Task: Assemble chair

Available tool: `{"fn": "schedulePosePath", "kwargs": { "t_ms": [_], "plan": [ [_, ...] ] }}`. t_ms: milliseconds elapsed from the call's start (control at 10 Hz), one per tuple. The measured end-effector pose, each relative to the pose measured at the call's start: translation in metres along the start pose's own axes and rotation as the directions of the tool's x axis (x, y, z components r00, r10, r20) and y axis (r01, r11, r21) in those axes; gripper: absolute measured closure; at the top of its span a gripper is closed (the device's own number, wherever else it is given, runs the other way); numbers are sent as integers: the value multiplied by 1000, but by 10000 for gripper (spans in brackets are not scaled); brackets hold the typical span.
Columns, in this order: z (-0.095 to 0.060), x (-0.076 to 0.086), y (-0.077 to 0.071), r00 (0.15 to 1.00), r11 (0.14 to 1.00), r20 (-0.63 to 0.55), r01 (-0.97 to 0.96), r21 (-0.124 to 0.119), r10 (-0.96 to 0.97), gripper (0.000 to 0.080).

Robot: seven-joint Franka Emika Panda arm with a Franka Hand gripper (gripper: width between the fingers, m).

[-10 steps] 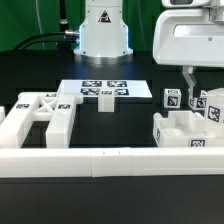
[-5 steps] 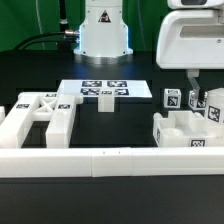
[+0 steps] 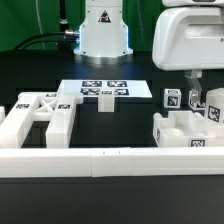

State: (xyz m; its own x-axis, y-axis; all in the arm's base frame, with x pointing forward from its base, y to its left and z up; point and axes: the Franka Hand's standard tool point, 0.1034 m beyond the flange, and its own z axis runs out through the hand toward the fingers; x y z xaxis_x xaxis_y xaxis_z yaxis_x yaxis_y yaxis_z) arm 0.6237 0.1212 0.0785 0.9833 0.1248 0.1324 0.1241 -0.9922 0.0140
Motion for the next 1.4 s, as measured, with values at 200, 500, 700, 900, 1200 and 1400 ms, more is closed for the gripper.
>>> {"fn": "schedulePosePath", "kwargs": {
  "t_ms": [200,500,700,900,1200,1400],
  "plan": [
    [0,0,0,1000,1000,0,-23,0,23,464],
    [0,0,0,992,992,1,-125,4,125,515],
    [1,-2,7,941,941,1,-339,1,339,515],
    [0,-1,17,868,868,-10,-496,-9,496,515],
    [-1,-1,29,789,789,-21,-614,-22,613,514],
    [0,-1,29,798,797,-21,-603,-23,603,514]
  ]
}}
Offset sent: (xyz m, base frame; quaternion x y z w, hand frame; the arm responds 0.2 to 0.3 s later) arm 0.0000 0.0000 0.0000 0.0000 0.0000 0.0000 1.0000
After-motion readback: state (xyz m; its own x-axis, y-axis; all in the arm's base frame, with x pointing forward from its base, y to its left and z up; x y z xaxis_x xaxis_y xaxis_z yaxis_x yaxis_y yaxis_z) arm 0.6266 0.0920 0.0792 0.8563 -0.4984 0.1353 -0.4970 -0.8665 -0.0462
